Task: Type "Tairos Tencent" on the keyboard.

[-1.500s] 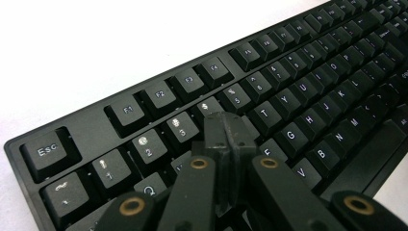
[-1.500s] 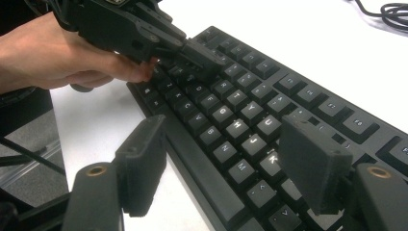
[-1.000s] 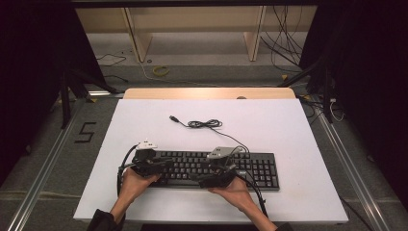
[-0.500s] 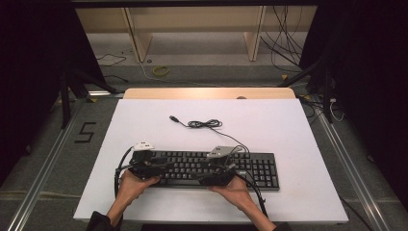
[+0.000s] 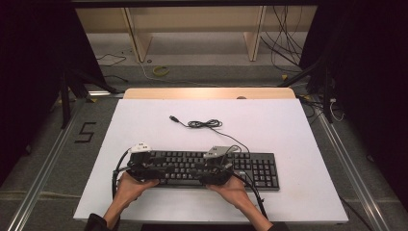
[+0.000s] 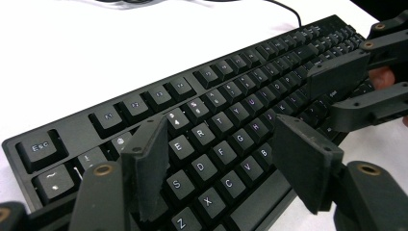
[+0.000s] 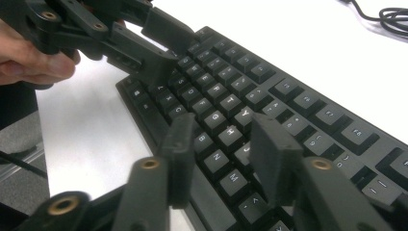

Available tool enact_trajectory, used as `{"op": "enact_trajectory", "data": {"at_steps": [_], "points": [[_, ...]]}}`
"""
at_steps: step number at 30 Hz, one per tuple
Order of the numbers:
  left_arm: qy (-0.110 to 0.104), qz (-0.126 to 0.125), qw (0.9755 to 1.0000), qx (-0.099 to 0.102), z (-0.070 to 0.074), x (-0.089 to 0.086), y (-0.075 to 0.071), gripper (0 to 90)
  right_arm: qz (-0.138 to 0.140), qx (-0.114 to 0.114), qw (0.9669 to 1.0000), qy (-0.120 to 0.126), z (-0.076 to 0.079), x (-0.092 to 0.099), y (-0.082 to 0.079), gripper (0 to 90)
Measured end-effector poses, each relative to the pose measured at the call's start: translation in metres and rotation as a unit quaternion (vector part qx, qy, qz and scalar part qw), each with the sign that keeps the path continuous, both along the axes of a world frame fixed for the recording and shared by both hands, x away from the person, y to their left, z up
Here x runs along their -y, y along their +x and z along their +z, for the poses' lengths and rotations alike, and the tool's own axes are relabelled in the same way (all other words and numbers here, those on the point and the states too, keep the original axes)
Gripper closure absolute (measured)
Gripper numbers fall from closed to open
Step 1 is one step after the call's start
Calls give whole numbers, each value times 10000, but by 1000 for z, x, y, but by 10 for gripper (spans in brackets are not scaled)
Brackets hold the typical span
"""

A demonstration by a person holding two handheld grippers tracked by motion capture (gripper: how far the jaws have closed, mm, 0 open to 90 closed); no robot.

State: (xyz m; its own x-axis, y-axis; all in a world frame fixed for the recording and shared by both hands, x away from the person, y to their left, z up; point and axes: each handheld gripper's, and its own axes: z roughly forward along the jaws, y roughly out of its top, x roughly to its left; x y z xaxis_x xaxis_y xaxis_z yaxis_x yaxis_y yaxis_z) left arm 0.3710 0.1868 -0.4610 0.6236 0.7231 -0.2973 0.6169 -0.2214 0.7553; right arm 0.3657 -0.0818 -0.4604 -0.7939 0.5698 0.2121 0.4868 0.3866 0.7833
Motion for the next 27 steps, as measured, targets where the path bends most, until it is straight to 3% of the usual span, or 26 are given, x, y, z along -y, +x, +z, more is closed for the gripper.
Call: {"op": "enact_trajectory", "data": {"at_steps": [16,27], "points": [[-198,20,9995,239,7,-4,-11,338,-20,-70,9995,-299,-8,-8,6,891],[-283,-30,9991,304,8,-5,-16,328,27,-114,9987,-503,-16,-15,6,900]]}}
